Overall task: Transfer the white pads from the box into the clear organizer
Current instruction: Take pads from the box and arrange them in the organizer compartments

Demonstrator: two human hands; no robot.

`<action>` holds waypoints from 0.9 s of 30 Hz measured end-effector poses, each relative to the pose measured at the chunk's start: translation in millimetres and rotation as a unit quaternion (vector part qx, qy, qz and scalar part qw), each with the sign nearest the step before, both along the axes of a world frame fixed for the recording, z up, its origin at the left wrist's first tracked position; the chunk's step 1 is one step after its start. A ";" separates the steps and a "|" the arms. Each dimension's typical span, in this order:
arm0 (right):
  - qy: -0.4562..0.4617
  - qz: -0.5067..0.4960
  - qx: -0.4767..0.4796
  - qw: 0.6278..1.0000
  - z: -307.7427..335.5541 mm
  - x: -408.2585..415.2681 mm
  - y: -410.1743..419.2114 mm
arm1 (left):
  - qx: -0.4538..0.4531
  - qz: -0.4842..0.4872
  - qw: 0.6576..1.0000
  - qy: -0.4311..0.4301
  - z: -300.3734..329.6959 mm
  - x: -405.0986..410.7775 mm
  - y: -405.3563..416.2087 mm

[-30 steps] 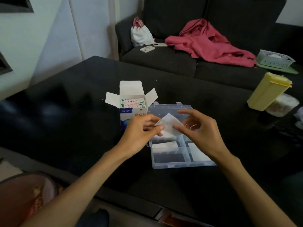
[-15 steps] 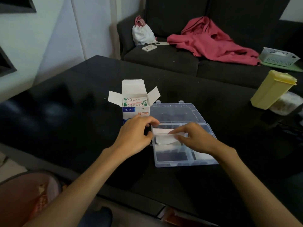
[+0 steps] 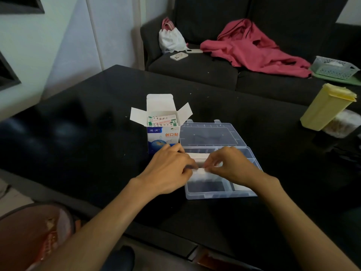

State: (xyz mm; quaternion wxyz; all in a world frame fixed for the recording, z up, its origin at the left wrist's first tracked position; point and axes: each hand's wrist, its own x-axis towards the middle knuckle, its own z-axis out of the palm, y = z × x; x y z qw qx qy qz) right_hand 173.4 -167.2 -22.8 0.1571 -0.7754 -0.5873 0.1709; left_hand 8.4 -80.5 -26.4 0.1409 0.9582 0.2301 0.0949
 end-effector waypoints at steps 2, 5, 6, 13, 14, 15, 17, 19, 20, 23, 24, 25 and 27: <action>-0.048 0.005 0.000 0.999 0.8 -1.9 -0.3 | 0.001 -0.003 1.000 0.012 -1.0 0.8 -0.6; -0.078 0.003 0.002 0.997 8.8 2.0 -2.5 | 0.004 -0.001 1.000 0.024 -2.2 2.2 -1.1; -0.080 -0.005 0.012 0.997 13.0 5.9 -3.9 | 0.007 -0.001 1.000 0.025 -2.6 2.2 -0.7; -0.131 -0.016 -0.040 0.990 5.3 9.2 1.7 | 0.015 -0.003 0.999 0.035 -3.7 2.7 0.7; -0.130 -0.022 -0.043 0.990 2.0 8.7 3.2 | 0.021 -0.002 0.999 0.039 -4.0 2.8 0.8; -0.127 -0.029 -0.045 0.990 0.1 9.1 3.9 | 0.026 0.000 0.999 0.042 -4.4 2.7 0.7; -0.121 -0.032 -0.052 0.991 -1.1 10.0 3.6 | 0.031 0.002 0.999 0.045 -5.1 2.7 1.0; -0.114 -0.028 -0.055 0.992 0.4 8.7 2.1 | 0.033 0.002 0.999 0.042 -5.1 2.8 1.3; -0.117 -0.031 -0.048 0.991 0.7 8.5 1.5 | 0.033 0.000 0.999 0.039 -5.1 3.1 1.1; -0.144 -0.085 -0.018 0.986 2.0 12.0 1.0 | 0.040 -0.003 0.999 0.026 -5.7 2.6 1.3; -0.150 -0.107 -0.019 0.983 1.3 13.8 1.2 | 0.045 -0.006 0.999 0.020 -6.5 2.2 1.9; -0.151 -0.121 -0.033 0.981 0.4 15.2 1.7 | 0.048 -0.010 0.999 0.016 -7.4 1.7 2.6; -0.130 -0.121 -0.081 0.981 -1.8 14.5 3.2 | 0.045 -0.019 0.999 0.015 -8.9 0.6 4.2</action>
